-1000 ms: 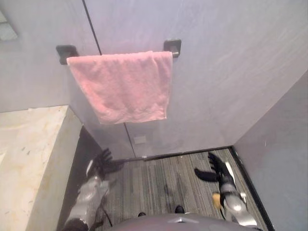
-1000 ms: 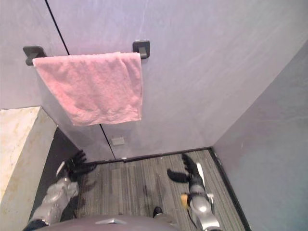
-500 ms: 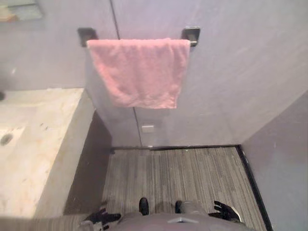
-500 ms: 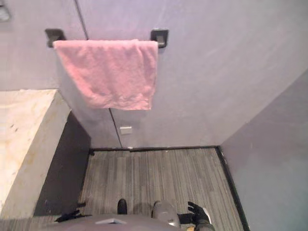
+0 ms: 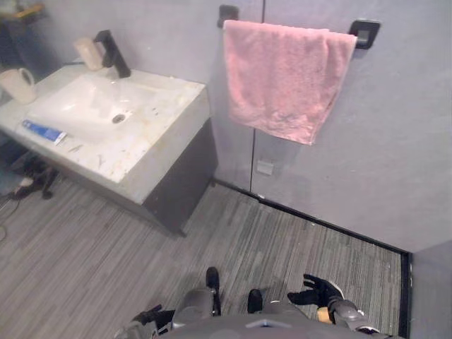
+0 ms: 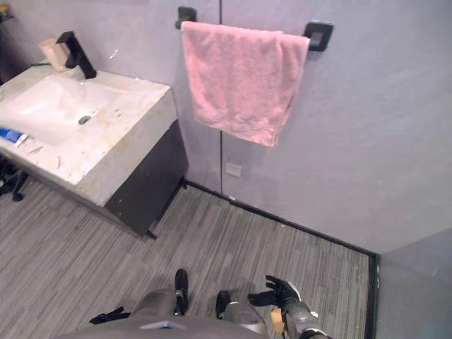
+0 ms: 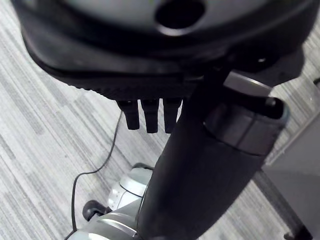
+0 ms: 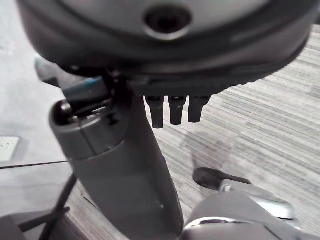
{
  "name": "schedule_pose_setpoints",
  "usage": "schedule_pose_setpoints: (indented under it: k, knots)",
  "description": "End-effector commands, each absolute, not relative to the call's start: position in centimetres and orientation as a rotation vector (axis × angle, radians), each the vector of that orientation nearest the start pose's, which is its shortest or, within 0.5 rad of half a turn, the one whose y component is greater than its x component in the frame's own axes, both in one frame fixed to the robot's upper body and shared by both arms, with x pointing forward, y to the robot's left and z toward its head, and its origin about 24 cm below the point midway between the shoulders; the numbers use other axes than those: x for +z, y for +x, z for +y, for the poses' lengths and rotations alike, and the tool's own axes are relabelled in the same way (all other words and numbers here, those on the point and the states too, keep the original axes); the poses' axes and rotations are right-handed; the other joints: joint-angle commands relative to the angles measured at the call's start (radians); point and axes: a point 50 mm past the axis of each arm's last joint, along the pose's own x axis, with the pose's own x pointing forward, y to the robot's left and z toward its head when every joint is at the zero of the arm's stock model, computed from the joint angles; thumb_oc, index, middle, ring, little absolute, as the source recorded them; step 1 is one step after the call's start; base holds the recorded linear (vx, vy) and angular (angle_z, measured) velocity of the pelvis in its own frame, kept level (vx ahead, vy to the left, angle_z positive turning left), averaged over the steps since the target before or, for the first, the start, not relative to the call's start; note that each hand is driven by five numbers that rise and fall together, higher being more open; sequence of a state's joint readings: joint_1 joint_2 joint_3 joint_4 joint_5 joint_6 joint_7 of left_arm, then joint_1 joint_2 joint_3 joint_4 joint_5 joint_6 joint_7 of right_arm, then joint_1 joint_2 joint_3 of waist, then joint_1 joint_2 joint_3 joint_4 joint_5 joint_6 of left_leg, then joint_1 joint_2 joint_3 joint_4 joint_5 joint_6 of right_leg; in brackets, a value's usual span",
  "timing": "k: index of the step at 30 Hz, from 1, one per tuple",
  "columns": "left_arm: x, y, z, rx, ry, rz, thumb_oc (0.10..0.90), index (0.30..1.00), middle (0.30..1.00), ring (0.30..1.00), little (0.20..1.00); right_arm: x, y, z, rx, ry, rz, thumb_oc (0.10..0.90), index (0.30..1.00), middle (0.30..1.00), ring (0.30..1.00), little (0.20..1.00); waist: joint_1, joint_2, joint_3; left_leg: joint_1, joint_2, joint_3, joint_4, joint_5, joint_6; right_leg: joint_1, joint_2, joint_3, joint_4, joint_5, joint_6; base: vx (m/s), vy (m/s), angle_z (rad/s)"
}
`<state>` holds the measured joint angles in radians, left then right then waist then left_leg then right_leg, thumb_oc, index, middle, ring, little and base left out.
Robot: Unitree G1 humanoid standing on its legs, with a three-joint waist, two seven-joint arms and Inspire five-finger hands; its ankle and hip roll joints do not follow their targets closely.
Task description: Organize the bathroom.
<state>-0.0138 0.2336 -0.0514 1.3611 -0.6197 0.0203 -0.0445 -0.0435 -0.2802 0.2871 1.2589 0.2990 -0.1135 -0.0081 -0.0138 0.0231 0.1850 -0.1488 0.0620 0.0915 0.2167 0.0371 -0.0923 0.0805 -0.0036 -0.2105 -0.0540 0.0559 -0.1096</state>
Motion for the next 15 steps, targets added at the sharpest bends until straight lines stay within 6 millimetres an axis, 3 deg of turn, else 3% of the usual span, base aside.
schedule_pose_setpoints:
  k: [1, 3, 4, 6, 8, 10, 13, 15]
  knots:
    - [-16.2, 8.1, 24.3, 0.470, -0.282, 1.149, 0.800, 0.900, 0.900, 0.900, 0.900, -15.3, 10.9, -24.5, -0.146, -0.166, 1.121, 0.800, 0.900, 0.900, 0.900, 0.900, -0.034, -0.022, -0.050, 0.079, 0.059, 0.024, -0.121, 0.000, 0.071, 0.029, -0.029, 0.102, 0.130, -0.175, 0.095, -0.15, 0.265, 1.36]
    - [-16.2, 8.1, 24.3, 0.478, -0.287, 1.145, 0.800, 0.900, 0.900, 0.900, 0.900, -15.3, 11.0, -24.6, -0.148, -0.180, 1.117, 0.800, 0.900, 0.900, 0.900, 0.900, -0.034, -0.023, -0.055, 0.094, 0.081, 0.026, -0.124, 0.012, 0.061, 0.031, -0.040, 0.087, 0.122, -0.169, 0.097, -0.08, 0.293, 1.16]
    - [-16.1, 8.0, 24.4, 0.511, -0.297, 1.121, 0.800, 0.900, 0.900, 0.900, 0.900, -15.0, 11.4, -25.3, -0.175, -0.192, 1.108, 0.800, 0.900, 0.900, 0.900, 0.900, -0.027, -0.014, -0.062, 0.148, 0.142, -0.018, -0.169, 0.050, 0.030, 0.030, -0.070, 0.070, 0.116, -0.163, 0.109, -0.09, 0.435, 0.82]
    - [-16.1, 7.9, 24.4, 0.521, -0.300, 1.113, 0.800, 0.900, 0.900, 0.900, 0.900, -14.8, 11.4, -25.8, -0.171, -0.217, 1.114, 0.800, 0.900, 0.900, 0.900, 0.900, -0.024, -0.003, -0.059, 0.177, 0.172, -0.027, -0.212, 0.066, 0.011, 0.032, -0.082, 0.068, 0.118, -0.166, 0.117, -0.09, 0.496, 0.86]
    - [-16.2, 8.1, 24.2, 0.483, -0.251, 1.129, 0.800, 0.900, 0.900, 0.900, 0.900, -14.8, 10.9, -26.3, -0.207, -0.214, 1.133, 0.800, 0.900, 0.900, 0.900, 0.900, -0.032, 0.010, -0.055, 0.196, 0.200, 0.029, -0.232, 0.073, -0.004, 0.038, -0.105, 0.043, 0.131, -0.171, 0.132, -0.07, 0.573, 0.95]
    - [-16.2, 8.0, 24.1, 0.448, -0.211, 1.157, 0.800, 0.900, 0.900, 0.900, 0.900, -14.8, 11.0, -26.5, -0.228, -0.223, 1.135, 0.800, 0.900, 0.900, 0.900, 0.900, -0.040, 0.020, -0.055, 0.220, 0.204, 0.099, -0.254, 0.058, -0.011, 0.031, -0.142, 0.002, 0.146, -0.162, 0.158, -0.06, 0.623, 1.04]
    - [-16.4, 7.2, 24.1, 0.425, -0.169, 1.218, 0.800, 0.900, 0.900, 0.900, 0.900, -14.4, 11.9, -26.8, -0.274, -0.252, 1.074, 0.800, 0.900, 0.900, 0.900, 0.900, -0.025, 0.013, -0.055, 0.212, 0.149, 0.065, -0.232, 0.016, 0.007, 0.030, -0.220, -0.004, 0.133, -0.106, 0.223, -0.01, 0.615, 1.04]
    - [-16.5, 6.5, 24.2, 0.469, -0.187, 1.239, 0.800, 0.900, 0.900, 0.900, 0.900, -14.2, 12.5, -26.5, -0.280, -0.267, 1.051, 0.800, 0.900, 0.900, 0.900, 0.900, -0.015, 0.004, -0.053, 0.201, 0.113, 0.059, -0.192, -0.019, 0.023, 0.038, -0.274, 0.005, 0.129, -0.064, 0.242, 0.03, 0.528, 0.79]
